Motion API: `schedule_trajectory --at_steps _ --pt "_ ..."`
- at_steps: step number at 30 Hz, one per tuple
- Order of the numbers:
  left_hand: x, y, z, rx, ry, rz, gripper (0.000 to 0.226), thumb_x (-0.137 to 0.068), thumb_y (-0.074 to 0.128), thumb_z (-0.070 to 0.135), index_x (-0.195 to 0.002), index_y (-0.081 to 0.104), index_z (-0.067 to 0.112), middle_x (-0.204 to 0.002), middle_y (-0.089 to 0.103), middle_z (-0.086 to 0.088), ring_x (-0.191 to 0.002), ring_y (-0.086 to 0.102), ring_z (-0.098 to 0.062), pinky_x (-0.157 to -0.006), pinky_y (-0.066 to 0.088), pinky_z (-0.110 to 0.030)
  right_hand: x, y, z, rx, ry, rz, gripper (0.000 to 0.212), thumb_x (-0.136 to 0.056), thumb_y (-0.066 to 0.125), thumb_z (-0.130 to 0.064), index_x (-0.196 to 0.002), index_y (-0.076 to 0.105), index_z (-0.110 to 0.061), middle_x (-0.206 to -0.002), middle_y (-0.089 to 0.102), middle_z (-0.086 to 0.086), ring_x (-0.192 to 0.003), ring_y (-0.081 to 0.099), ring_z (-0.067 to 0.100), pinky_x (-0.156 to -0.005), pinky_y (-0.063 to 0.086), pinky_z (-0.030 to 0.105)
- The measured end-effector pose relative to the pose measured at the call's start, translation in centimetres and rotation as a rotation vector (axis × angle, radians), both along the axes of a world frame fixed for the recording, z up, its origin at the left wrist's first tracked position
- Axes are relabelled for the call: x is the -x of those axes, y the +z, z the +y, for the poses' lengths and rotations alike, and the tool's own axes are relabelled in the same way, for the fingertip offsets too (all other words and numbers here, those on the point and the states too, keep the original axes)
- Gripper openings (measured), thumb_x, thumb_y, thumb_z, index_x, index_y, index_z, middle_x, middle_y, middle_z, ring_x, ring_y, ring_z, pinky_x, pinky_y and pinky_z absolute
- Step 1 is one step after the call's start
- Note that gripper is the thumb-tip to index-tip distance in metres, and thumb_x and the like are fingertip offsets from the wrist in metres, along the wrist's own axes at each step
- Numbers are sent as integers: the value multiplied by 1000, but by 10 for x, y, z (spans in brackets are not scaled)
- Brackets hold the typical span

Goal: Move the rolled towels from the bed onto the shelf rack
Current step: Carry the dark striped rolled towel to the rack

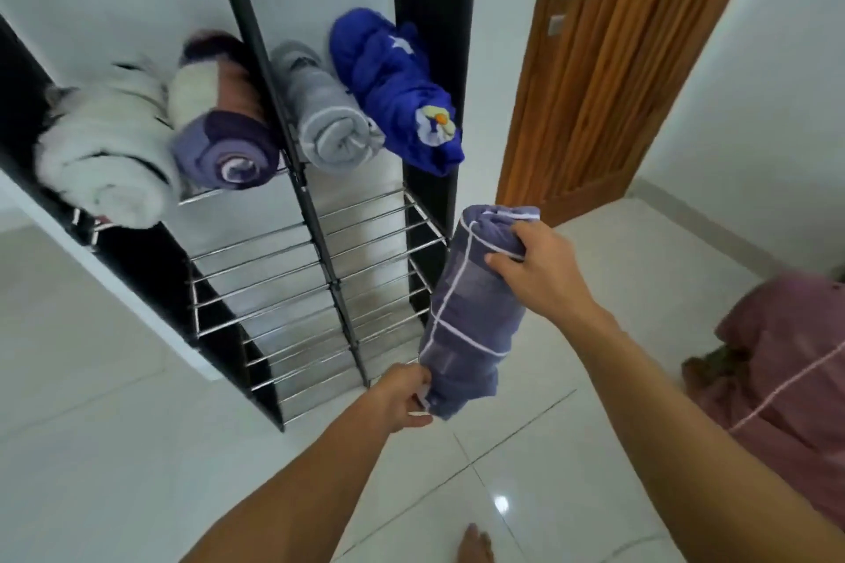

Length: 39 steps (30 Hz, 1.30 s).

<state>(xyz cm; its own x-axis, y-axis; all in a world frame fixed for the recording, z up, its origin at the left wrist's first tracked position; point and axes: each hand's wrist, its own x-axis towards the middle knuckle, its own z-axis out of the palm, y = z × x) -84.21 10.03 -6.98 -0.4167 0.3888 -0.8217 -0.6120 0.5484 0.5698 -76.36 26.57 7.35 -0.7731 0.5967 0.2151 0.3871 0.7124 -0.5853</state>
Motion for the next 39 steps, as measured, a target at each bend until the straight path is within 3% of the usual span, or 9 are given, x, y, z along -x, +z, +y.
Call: schedule_trajectory --at_steps 4,7,15,20,24,28,32,36,39 --pt "42 -9 7 45 109 -19 5 -85 56 7 -90 57 9 -88 60 -14 -73 57 -24 -74 47 -39 82 -21 25 70 102 -52 28 -82 65 -17 -108 67 -7 -117 60 11 -103 59 25 -73 36 12" --pt "66 -19 19 58 151 -53 5 -83 62 4 -86 58 5 -76 54 -13 -66 52 -22 -68 48 -36 128 -51 37 148 85 -108 37 -85 63 -13 -122 61 -9 -127 48 14 -111 54 26 -82 31 10" --pt "145 -43 57 34 206 -113 14 -83 63 1 -73 55 6 -69 53 -12 -64 50 -21 -75 48 -35 230 -102 73 100 59 -202 37 -86 59 -10 -122 60 -2 -127 52 24 -112 53 40 -92 42 33" --pt "201 -55 96 -36 179 -71 11 -85 62 5 -92 56 11 -76 56 -7 -71 54 -19 -87 50 -39 298 -125 101 99 -38 -82 24 -90 54 -6 -99 64 13 -93 66 16 -89 62 29 -78 45 35" --pt "228 -58 122 -128 149 -84 12 -89 58 5 -85 54 16 -74 53 -7 -67 53 -18 -66 49 -30 338 -126 115 102 161 -374 41 -103 30 -22 -138 42 -2 -140 47 11 -131 42 29 -100 32 29" --pt "239 -68 129 -157 93 -108 5 -89 61 13 -90 56 16 -78 58 -5 -73 60 -17 -66 53 -28 354 -151 123 291 9 -254 34 -97 48 -23 -128 46 -9 -125 50 17 -130 42 33 -104 30 35" --pt "250 -68 124 -102 -13 -54 11 -89 60 25 -98 55 26 -83 60 0 -75 62 -16 -72 49 -31 338 -185 115 478 -51 -317 94 -79 70 -41 -149 16 -8 -151 34 17 -136 37 35 -109 34 38" --pt "261 -75 122 23 -53 121 21 -91 56 36 -110 56 27 -89 54 2 -85 50 -18 -77 41 -29 316 -208 111 672 -171 -389 105 -70 70 -60 -147 26 -3 -149 41 16 -135 42 31 -109 37 36" --pt "257 -71 136 -161 66 27 18 -94 51 12 -106 55 24 -84 57 0 -74 54 -14 -62 50 -24 307 -216 114 699 -165 -390 98 -75 68 -57 -147 27 -6 -150 38 15 -136 39 32 -111 33 37"
